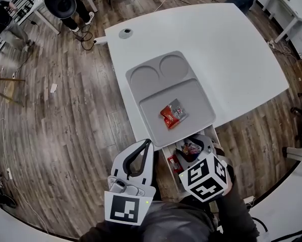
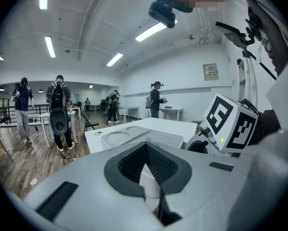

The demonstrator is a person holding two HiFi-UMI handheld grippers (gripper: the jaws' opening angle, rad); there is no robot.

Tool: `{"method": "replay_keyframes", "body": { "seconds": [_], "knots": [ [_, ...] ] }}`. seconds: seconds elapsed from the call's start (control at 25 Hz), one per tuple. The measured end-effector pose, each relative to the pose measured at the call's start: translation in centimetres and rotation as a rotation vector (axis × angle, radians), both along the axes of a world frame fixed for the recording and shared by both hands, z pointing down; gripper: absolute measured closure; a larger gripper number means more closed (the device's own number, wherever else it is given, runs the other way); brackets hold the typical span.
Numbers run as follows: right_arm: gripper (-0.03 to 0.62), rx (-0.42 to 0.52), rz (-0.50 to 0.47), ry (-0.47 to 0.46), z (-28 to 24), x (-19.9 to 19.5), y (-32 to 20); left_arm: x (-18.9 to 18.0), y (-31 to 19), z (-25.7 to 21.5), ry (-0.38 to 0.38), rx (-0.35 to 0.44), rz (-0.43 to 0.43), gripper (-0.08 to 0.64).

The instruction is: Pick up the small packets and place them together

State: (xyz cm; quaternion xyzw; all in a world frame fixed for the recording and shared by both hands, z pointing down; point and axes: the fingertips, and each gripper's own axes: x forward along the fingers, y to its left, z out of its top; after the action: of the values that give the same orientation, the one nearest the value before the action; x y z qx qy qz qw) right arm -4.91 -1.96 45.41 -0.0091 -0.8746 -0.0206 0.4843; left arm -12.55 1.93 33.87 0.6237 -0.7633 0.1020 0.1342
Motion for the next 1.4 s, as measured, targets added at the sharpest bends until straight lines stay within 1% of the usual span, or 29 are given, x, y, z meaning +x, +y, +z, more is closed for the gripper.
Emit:
{"method": "replay_keyframes", "body": {
  "seconds": [0.12,0.28,0.48,0.6,0.8,1.08,1.4],
  "knots": [
    [0.421,-0.003,0.014,0.008,0.0,0.1,-0.3,0.0,0.0,-0.1,0.002,0.004,-0.003,0.560],
    [0.476,0.001,0.000,0.023,0.1,0.0,-0.2,-0.2,0.3,0.0,0.003,0.001,-0.010,0.560],
    [0.546,0.013,0.016,0.007,-0.4,-0.3,-0.4,-0.6,0.6,-0.2,-0.001,0.005,-0.027,0.560],
    [0.552,0.024,0.020,-0.003,-1.2,-0.3,-0.5,-0.8,0.8,-0.8,-0.010,0.014,-0.032,0.560],
    [0.554,0.035,-0.004,-0.024,-2.7,0.1,0.3,-0.2,1.2,-1.6,-0.021,0.022,-0.039,0.560],
    [0.554,0.034,-0.027,-0.047,-4.0,1.7,1.6,1.9,1.4,-2.7,-0.042,0.040,-0.026,0.560],
    [0.554,0.051,-0.055,-0.105,-6.1,3.3,1.7,4.6,1.2,-3.2,-0.046,0.063,-0.033,0.560]
  ]
}}
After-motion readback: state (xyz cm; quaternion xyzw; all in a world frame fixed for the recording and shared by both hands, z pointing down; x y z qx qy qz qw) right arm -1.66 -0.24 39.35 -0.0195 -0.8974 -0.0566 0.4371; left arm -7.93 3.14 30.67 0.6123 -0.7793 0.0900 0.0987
